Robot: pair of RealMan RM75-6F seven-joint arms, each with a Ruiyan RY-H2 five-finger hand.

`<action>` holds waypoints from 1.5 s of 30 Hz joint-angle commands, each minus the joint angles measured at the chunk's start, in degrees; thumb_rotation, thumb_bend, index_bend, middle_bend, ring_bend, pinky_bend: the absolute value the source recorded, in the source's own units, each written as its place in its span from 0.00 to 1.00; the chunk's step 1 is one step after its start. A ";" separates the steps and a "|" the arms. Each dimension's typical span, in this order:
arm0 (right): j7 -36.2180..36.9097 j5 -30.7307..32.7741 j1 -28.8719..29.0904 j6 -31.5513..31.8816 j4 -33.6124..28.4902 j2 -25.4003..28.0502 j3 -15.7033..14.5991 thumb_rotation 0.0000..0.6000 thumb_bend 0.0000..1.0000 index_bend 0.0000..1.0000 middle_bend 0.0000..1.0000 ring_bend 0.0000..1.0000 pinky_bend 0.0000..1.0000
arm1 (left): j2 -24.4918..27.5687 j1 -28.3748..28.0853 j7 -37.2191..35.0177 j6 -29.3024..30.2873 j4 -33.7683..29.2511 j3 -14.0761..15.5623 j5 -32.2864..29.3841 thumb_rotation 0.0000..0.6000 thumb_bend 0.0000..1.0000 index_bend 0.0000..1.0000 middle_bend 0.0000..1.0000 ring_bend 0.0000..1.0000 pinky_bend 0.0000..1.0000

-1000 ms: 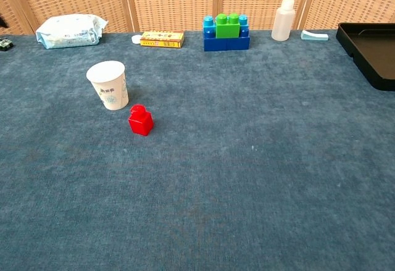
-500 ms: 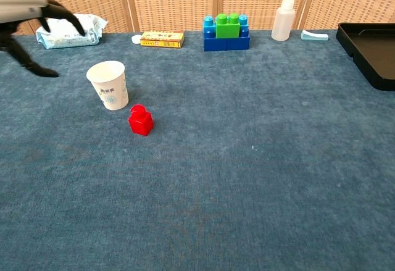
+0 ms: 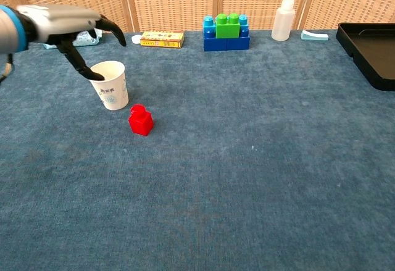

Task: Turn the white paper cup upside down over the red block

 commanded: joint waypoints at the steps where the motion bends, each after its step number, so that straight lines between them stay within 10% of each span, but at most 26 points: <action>1: 0.27 0.01 -0.21 0.31 0.07 0.09 0.07 0.60 0.33 0.32 0.38 0.37 0.37 | -1.30 -1.43 0.81 -1.12 1.47 0.73 -1.59 0.71 0.21 0.21 0.14 0.00 0.17; 35: 0.71 0.54 -1.04 1.40 0.53 -0.46 1.01 0.59 0.33 0.34 0.38 0.37 0.38 | -4.85 -4.92 -0.03 -0.30 7.98 4.17 -7.45 0.69 0.26 0.47 0.14 0.00 0.17; 45: 1.66 0.04 -1.13 1.80 1.28 -1.00 1.09 0.59 0.33 0.33 0.38 0.37 0.38 | -0.36 -2.32 -11.10 -1.72 2.03 1.68 -6.94 0.67 0.26 0.47 0.14 0.00 0.17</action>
